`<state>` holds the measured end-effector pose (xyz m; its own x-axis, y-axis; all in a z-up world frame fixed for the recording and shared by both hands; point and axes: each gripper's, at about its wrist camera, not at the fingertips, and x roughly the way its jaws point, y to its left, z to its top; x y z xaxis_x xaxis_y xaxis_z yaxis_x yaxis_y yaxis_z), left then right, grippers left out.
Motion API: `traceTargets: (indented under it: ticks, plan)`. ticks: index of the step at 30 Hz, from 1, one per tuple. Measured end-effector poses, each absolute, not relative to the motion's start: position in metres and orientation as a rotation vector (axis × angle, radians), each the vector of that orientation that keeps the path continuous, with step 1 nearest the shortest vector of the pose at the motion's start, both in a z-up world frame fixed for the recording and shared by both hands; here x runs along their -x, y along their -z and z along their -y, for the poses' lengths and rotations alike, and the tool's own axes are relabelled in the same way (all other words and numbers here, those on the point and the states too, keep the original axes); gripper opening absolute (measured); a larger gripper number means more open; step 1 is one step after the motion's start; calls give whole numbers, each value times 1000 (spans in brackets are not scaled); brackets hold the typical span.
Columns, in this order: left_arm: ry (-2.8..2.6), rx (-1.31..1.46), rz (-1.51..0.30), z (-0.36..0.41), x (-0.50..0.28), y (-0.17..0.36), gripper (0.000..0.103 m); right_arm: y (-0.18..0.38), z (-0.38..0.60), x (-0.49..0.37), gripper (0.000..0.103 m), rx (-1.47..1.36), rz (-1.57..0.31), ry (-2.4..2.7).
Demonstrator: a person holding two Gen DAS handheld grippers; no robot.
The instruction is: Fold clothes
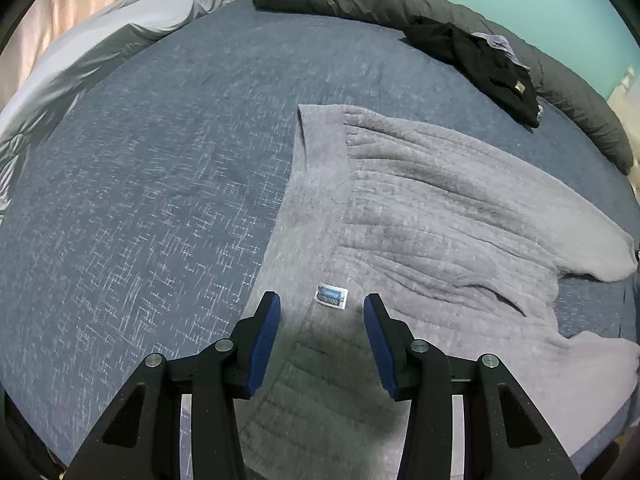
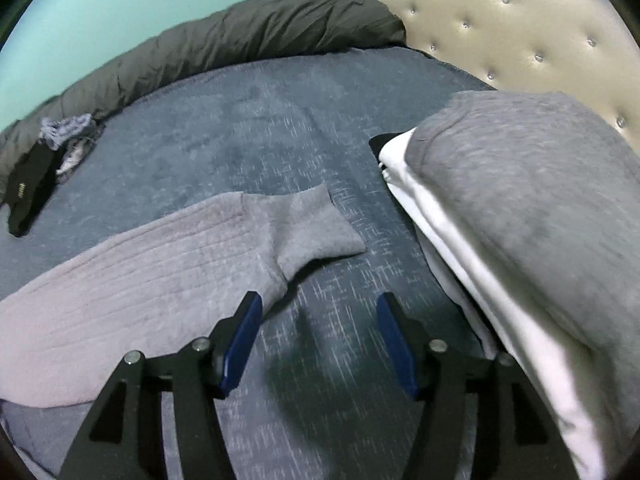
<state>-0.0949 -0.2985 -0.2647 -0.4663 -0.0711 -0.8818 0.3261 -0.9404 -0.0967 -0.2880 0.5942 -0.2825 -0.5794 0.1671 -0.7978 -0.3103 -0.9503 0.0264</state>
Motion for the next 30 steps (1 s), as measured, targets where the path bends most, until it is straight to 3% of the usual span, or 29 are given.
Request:
traceTargets:
  ticks: [6, 13, 30]
  plan:
    - [2478, -1484, -414, 297, 85, 260, 47, 264, -583, 261, 54, 1308, -289, -2618]
    - [2444, -1507, -502, 299, 58, 263, 48, 263, -567, 211, 54, 1446, -419, -2657]
    - [2380, -1539, -686, 302, -17, 268, 56, 276, -572, 56, 61, 1626, -498, -2548]
